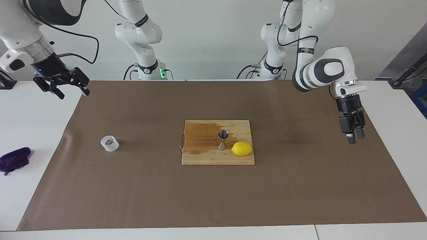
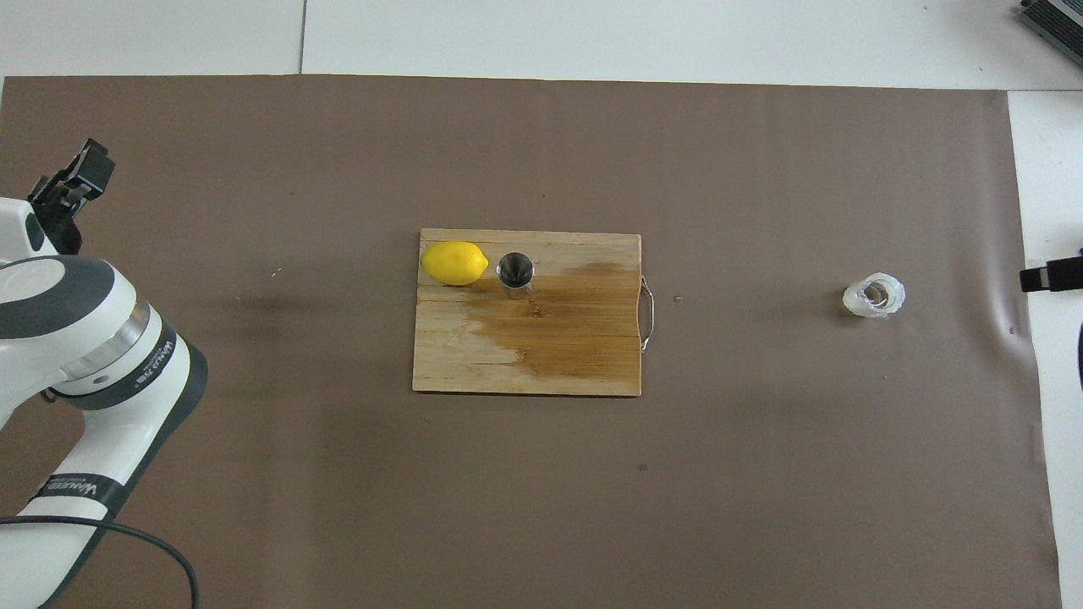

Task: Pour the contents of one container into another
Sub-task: 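Open the left gripper and draw the left arm back from the cup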

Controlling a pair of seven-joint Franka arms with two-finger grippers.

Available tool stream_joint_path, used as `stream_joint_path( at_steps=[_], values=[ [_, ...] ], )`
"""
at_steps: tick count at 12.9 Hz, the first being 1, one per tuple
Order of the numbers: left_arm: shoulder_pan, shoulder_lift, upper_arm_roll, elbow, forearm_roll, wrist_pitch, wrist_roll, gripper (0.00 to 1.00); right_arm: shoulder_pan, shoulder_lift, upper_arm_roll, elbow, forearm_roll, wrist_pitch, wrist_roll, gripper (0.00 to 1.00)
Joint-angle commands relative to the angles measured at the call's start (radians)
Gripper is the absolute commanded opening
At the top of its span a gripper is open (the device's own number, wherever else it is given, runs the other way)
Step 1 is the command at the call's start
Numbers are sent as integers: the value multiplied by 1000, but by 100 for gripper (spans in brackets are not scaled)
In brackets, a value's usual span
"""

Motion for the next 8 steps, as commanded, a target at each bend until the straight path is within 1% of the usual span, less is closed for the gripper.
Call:
stream_joint_path(
  at_steps=[1,3,6,8],
  values=[
    [73,34,-10,47,89,10,98,81,-80,-13,8,-81,133,28,-232,100],
    [112,40,-11,58,202,7,101,81,-105,-19,8,-125,183,7,-369,100],
    [123,48,-10,72,223,-13,101,81,-166,-18,8,-196,299,-4,-631,100],
    [122,51,-10,73,226,-11,101,81,-191,-7,8,-224,376,-1,-760,100]
  ],
)
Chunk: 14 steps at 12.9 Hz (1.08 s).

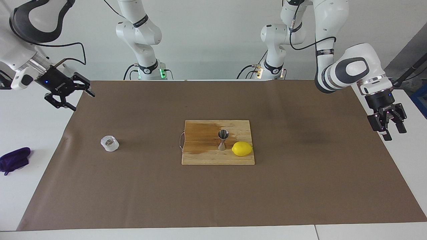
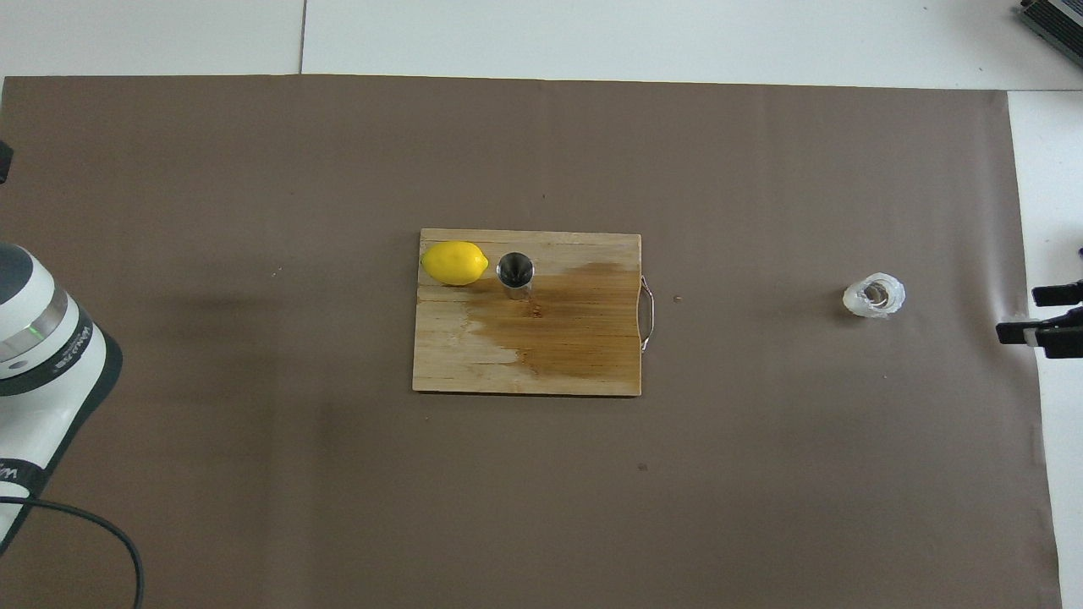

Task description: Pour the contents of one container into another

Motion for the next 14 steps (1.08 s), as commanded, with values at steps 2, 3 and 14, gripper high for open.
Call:
stream_joint_path(
  at_steps=[2,3,14],
  values=[
    [20,20,-7,31,95,-14,18,81,-52,37,8,-76,138,15,-375,100],
    [44,23,-7,35,135,-34,18,81,-67,63,8,-70,139,26,-475,100],
    [273,103,157,410,869,-810,1,92,-147,348,9,14,314,0,-1101,100]
  ],
)
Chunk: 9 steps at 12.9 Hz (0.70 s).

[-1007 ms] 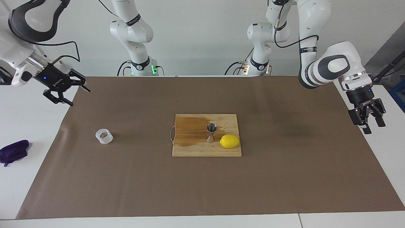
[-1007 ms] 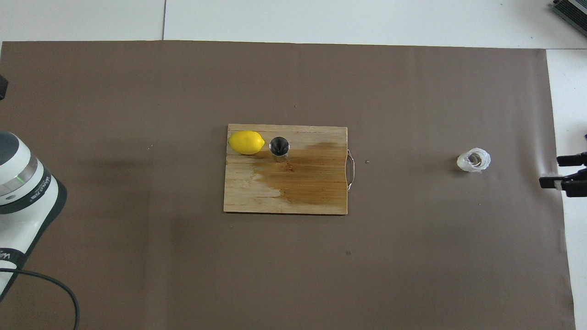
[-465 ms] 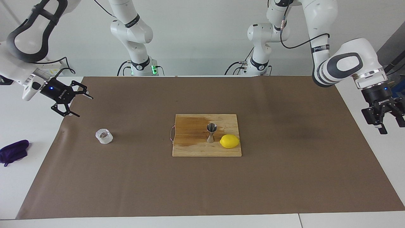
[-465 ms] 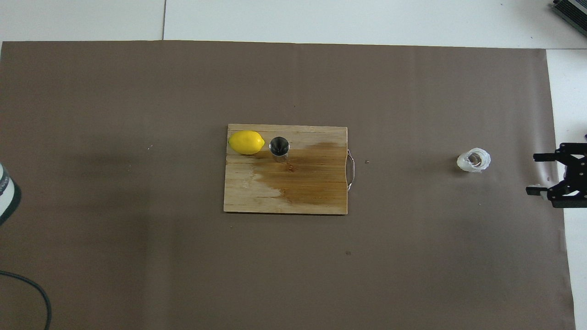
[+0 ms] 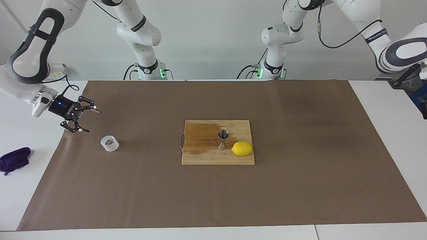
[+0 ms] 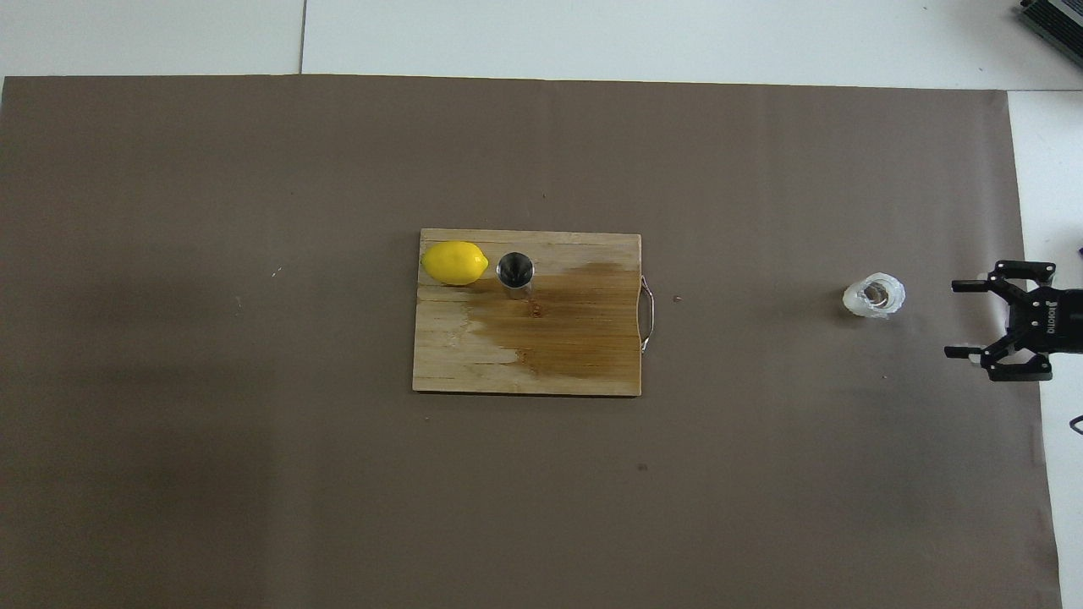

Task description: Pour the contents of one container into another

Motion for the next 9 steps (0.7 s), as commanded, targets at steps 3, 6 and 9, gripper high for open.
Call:
stream_joint_path(
  at_steps=[3,6,9],
  values=[
    [-7,44,45,166,304,-274,-111,94,-30,143,21,138,26,-27,-136,100],
    [-48,33,42,232,487,-462,-366,96,-31,214,56,202,46,-20,-146,100],
    [-122,-2,40,240,584,-597,-555,96,-17,240,61,203,89,3,-157,100]
  ],
)
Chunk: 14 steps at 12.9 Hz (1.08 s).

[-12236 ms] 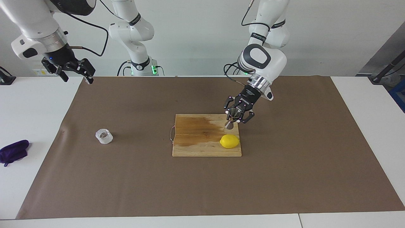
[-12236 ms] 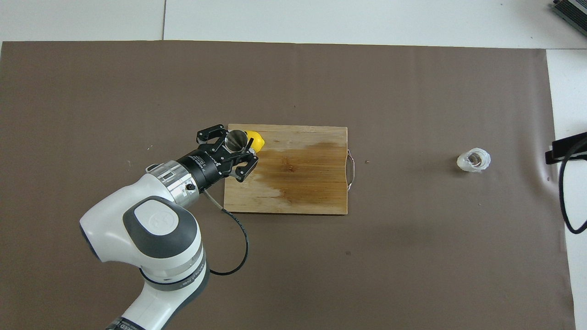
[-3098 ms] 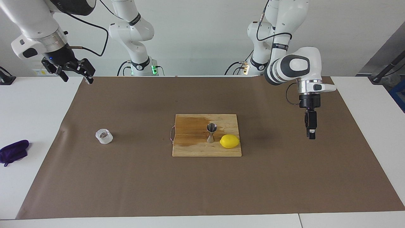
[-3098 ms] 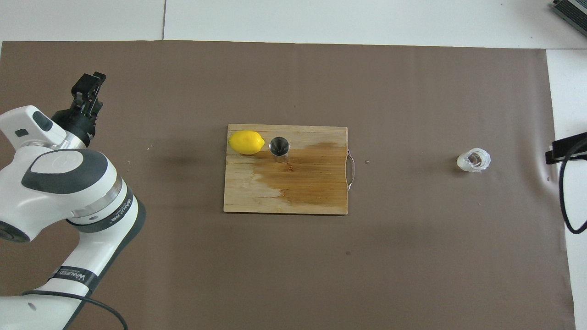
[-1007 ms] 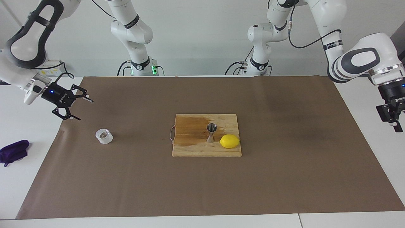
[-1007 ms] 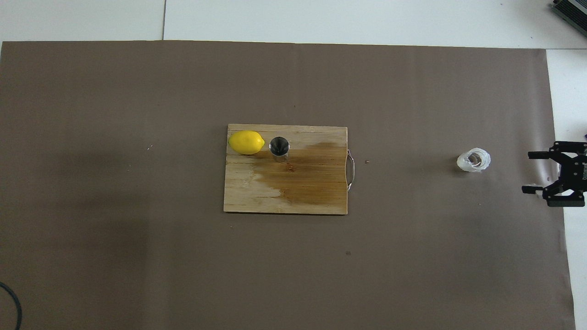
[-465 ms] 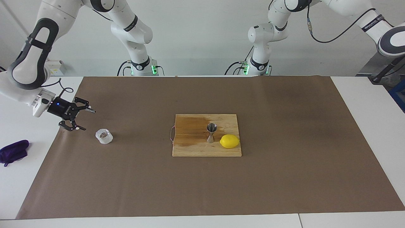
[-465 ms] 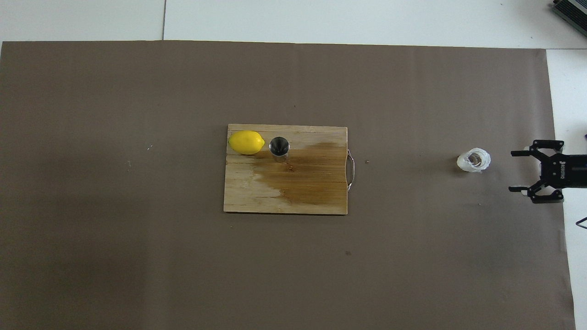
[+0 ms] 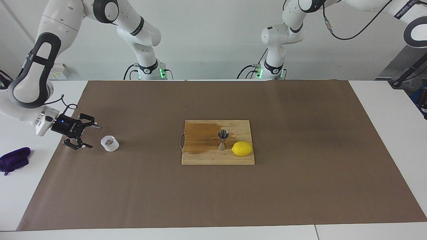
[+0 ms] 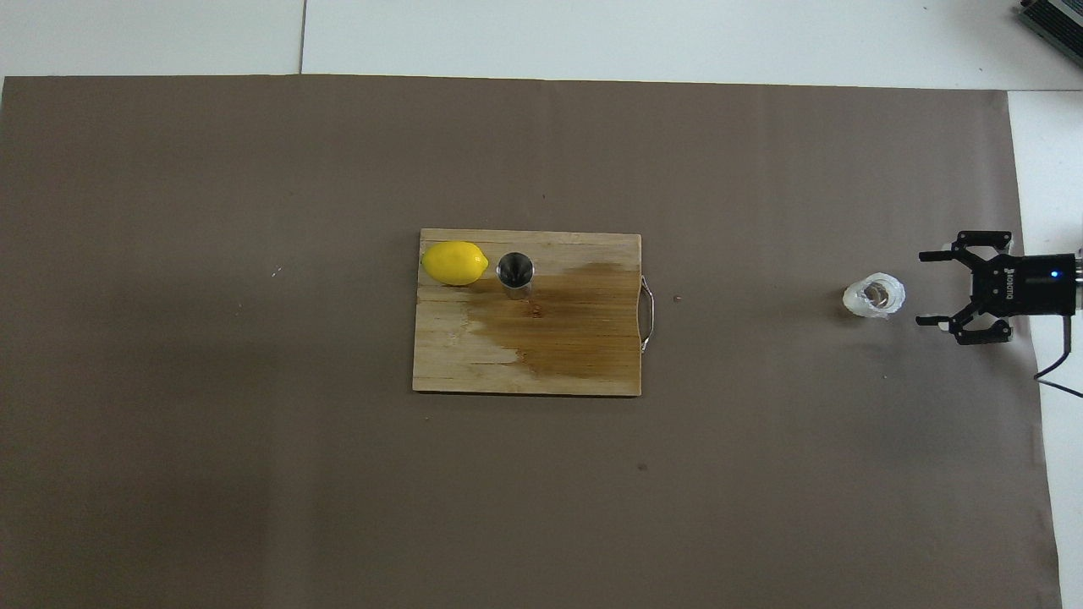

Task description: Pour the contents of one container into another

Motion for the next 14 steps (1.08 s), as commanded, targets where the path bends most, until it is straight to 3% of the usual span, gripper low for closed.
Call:
stream_joint_path(
  at_steps=[1,5,10,14],
  values=[
    [-81,-20,13,19,75,-123,-175,96,-5,33,7,19,40,12,-47,100],
    [-229,-37,12,45,176,-286,-531,96,0,38,30,-17,77,55,-91,100],
    [-392,-67,6,33,213,-371,-942,96,3,30,43,-65,112,78,-110,100],
    [-446,-124,2,-61,213,-381,-1012,96,6,24,43,-74,112,69,-113,100]
  ],
)
